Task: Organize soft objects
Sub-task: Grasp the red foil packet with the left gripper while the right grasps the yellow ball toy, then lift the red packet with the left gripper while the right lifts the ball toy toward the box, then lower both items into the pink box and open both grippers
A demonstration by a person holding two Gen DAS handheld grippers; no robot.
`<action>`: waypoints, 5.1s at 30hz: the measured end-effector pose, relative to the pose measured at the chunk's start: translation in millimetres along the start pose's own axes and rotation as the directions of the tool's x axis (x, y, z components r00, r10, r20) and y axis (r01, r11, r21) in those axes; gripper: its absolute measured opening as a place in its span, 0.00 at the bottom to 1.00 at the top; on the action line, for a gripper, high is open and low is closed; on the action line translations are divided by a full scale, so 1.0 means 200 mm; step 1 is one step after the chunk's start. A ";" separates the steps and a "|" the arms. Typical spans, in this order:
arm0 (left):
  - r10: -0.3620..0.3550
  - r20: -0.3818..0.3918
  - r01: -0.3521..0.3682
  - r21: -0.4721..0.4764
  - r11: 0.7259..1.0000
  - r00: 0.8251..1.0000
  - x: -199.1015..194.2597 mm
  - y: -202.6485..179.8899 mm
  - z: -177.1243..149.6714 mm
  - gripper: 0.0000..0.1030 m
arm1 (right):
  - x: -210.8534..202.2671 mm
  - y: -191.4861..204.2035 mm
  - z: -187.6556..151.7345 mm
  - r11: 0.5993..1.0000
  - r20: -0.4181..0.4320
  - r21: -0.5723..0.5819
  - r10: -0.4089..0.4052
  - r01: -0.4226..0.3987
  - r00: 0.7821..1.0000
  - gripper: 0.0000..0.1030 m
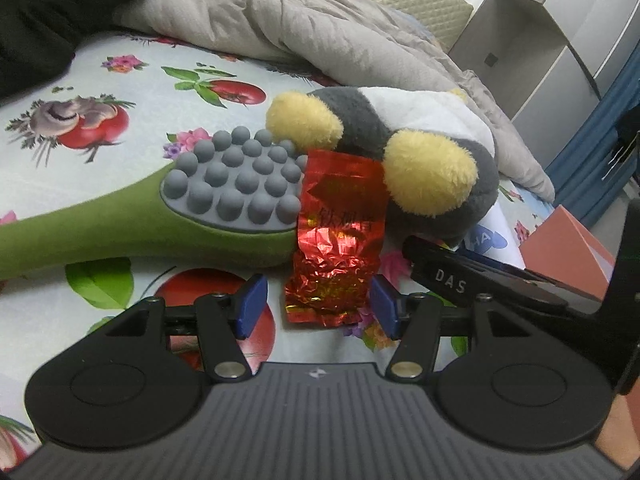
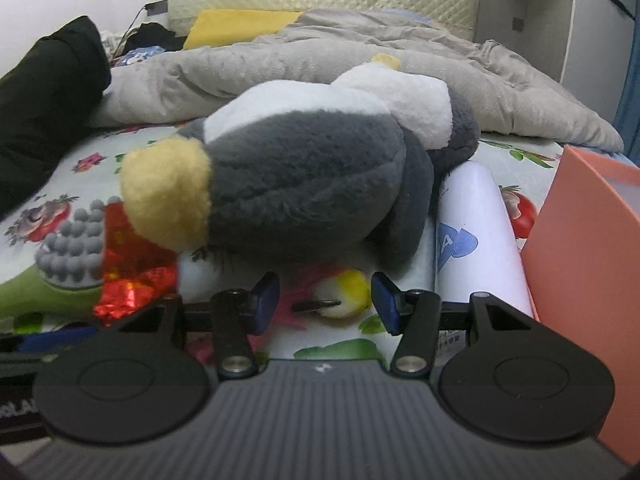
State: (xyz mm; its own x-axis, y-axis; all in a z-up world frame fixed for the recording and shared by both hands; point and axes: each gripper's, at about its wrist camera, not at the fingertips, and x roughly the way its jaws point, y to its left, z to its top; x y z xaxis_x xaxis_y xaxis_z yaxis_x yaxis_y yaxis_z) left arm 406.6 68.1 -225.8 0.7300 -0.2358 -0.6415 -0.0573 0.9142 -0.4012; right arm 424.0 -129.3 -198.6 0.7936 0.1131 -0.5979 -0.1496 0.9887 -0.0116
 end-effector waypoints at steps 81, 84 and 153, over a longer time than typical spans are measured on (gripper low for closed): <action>0.022 0.055 -0.024 0.045 0.999 0.998 -1.40 -0.33 -0.41 0.18 | -1.43 -0.02 -0.23 0.980 -0.030 -0.024 0.199 -0.199 0.980 0.47; -0.001 0.057 -0.003 0.066 0.998 0.998 -1.42 -0.40 -0.40 0.18 | -1.49 -0.05 -0.21 0.981 -0.011 -0.011 0.194 -0.194 0.981 0.47; -0.047 -0.278 0.142 0.333 0.932 0.959 -0.44 -1.70 -0.32 0.18 | -1.24 -1.38 -0.23 0.961 -0.122 0.276 0.033 0.002 0.992 0.47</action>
State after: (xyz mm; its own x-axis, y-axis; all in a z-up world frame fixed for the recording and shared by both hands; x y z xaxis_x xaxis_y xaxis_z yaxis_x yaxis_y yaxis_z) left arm 318.8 -243.3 -75.1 0.5135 -0.3607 -0.7786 0.2771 0.9285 -0.2473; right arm 240.8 -434.4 -84.7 0.7106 0.1331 -0.6909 0.0206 0.9776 0.2095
